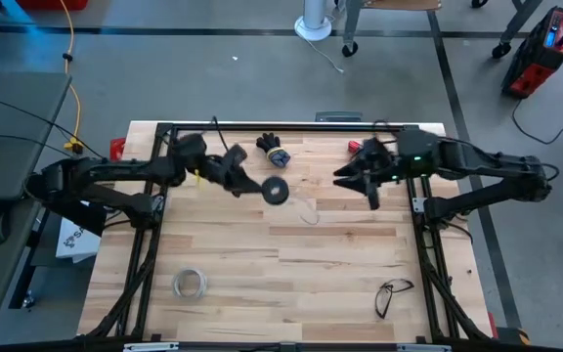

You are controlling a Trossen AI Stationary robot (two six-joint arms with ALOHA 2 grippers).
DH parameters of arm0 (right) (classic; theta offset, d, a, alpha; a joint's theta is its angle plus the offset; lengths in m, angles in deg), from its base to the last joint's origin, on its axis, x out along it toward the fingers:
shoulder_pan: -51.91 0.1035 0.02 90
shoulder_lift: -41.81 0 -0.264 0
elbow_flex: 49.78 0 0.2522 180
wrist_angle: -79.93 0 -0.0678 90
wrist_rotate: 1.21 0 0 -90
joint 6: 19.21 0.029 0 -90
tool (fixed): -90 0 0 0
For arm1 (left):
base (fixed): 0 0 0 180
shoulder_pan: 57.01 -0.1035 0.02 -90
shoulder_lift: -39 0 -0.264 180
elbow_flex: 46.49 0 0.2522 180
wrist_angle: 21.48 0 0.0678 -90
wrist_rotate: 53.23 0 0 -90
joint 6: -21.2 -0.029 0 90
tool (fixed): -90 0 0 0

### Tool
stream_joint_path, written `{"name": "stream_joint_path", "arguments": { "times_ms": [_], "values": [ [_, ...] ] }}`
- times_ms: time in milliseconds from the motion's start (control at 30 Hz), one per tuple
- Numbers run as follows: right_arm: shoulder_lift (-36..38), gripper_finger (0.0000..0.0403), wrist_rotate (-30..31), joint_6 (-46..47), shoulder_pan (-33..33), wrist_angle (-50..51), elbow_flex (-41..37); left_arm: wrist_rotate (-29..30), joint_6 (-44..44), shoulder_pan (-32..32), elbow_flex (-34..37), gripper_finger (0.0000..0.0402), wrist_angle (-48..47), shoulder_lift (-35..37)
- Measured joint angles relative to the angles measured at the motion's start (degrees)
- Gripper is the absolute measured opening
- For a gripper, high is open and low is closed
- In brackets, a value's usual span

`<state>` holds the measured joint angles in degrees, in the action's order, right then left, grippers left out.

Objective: Coil cords
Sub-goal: Uncoil the blue wire from the black spool

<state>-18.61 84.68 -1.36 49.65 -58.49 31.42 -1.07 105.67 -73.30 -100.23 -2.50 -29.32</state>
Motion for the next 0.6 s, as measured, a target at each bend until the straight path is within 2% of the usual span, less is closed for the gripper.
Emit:
{"name": "stream_joint_path", "arguments": {
  "times_ms": [300, 600],
  "values": [
    [-9.7, 0.0125, 2.0, -9.0, 0.0, -13.0, 0.0, 0.2, 5.7, -1.4, -10.1, 0.0000, -3.9, -1.5],
    [-10.6, 0.0125, 7.8, -15.1, 0.0, -21.1, 0.0, 2.7, 8.4, -1.9, -18.7, 0.0000, -2.9, -3.7]
  ]
}}
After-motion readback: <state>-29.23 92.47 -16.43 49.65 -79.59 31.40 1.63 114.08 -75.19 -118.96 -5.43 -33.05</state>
